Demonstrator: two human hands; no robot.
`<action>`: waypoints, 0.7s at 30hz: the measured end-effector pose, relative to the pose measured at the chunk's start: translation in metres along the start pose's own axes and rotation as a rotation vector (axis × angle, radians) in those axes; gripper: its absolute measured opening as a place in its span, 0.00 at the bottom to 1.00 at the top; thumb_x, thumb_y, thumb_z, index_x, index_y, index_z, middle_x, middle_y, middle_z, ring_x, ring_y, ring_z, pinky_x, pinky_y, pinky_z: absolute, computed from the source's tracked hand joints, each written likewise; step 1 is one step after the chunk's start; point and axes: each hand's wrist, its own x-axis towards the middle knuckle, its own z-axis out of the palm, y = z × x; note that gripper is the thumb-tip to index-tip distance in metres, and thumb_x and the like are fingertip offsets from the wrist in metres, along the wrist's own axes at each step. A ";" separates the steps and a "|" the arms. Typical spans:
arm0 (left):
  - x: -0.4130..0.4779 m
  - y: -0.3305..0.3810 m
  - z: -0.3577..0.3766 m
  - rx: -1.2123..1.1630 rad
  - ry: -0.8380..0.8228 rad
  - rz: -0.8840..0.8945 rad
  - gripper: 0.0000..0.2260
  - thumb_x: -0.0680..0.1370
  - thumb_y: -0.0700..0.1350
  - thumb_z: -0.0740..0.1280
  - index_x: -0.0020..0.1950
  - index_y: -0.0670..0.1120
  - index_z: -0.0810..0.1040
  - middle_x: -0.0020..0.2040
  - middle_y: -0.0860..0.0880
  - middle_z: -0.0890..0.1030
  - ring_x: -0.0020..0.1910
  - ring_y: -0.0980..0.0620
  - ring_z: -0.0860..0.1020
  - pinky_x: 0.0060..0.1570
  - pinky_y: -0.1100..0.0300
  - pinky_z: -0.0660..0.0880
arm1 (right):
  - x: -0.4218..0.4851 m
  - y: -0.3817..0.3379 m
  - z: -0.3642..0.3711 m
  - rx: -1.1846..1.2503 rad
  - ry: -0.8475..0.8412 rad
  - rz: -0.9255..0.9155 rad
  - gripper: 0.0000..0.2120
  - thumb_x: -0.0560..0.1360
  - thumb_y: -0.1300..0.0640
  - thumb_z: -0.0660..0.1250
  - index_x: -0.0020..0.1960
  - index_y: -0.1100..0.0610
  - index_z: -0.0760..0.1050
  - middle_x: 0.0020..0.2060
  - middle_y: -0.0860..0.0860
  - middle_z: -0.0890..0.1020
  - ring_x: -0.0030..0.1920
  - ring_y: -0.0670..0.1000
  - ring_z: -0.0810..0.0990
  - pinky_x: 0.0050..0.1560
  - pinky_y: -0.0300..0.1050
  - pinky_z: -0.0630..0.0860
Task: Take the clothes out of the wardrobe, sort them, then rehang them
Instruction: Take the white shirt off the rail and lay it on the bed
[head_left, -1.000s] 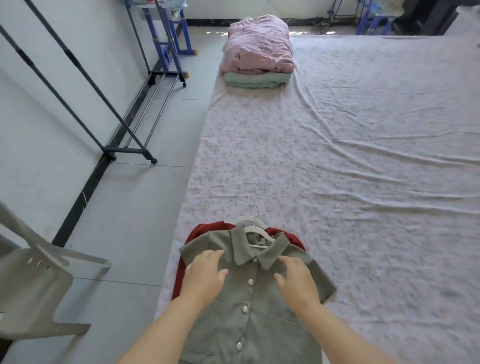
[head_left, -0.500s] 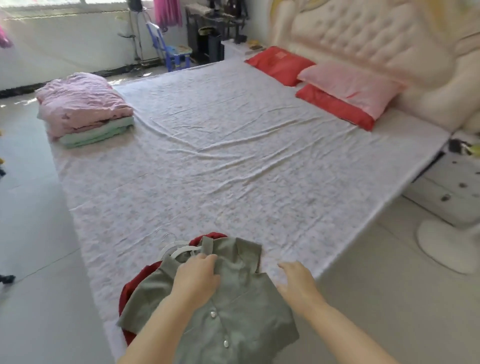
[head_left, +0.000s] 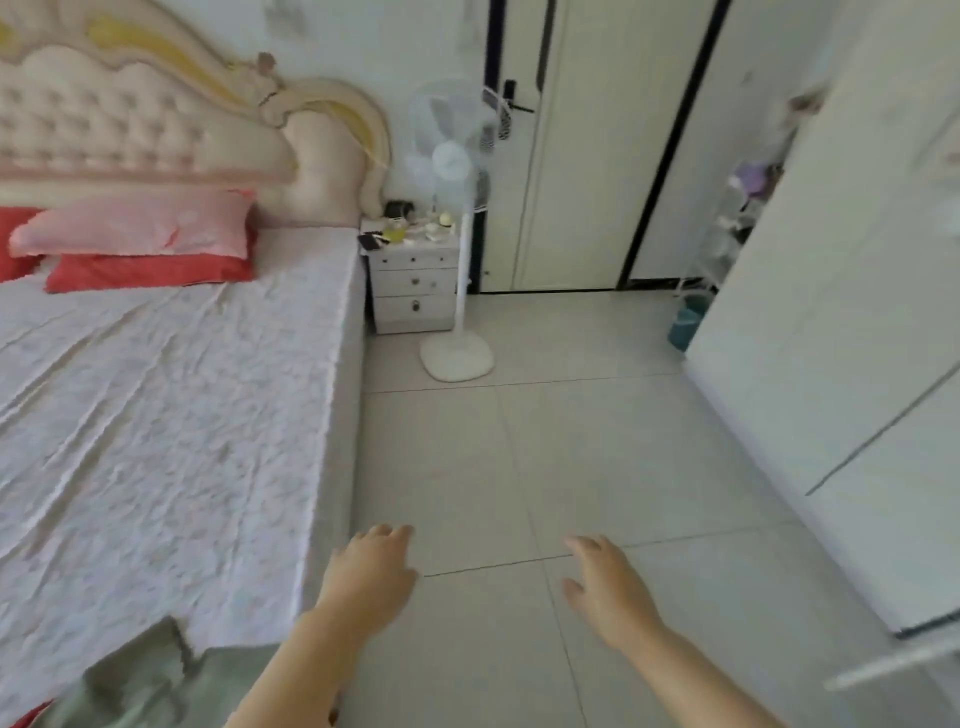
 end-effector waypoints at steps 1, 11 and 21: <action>0.007 0.033 0.001 0.017 -0.005 0.062 0.23 0.79 0.51 0.57 0.74 0.51 0.57 0.71 0.50 0.65 0.69 0.48 0.65 0.64 0.56 0.63 | -0.012 0.030 -0.011 0.017 0.025 0.059 0.22 0.78 0.55 0.59 0.71 0.52 0.63 0.66 0.50 0.69 0.67 0.50 0.66 0.64 0.41 0.65; 0.017 0.387 0.061 0.250 -0.085 0.621 0.23 0.80 0.53 0.57 0.74 0.51 0.57 0.68 0.50 0.67 0.67 0.49 0.67 0.64 0.55 0.64 | -0.171 0.309 -0.105 0.199 0.259 0.565 0.22 0.79 0.55 0.58 0.72 0.51 0.60 0.68 0.50 0.66 0.68 0.49 0.65 0.66 0.42 0.65; -0.034 0.661 0.105 0.279 -0.132 1.126 0.22 0.79 0.51 0.59 0.73 0.51 0.60 0.67 0.50 0.70 0.65 0.50 0.69 0.63 0.56 0.67 | -0.291 0.487 -0.167 0.254 0.489 0.964 0.23 0.78 0.56 0.58 0.72 0.52 0.61 0.67 0.51 0.66 0.67 0.50 0.65 0.66 0.41 0.63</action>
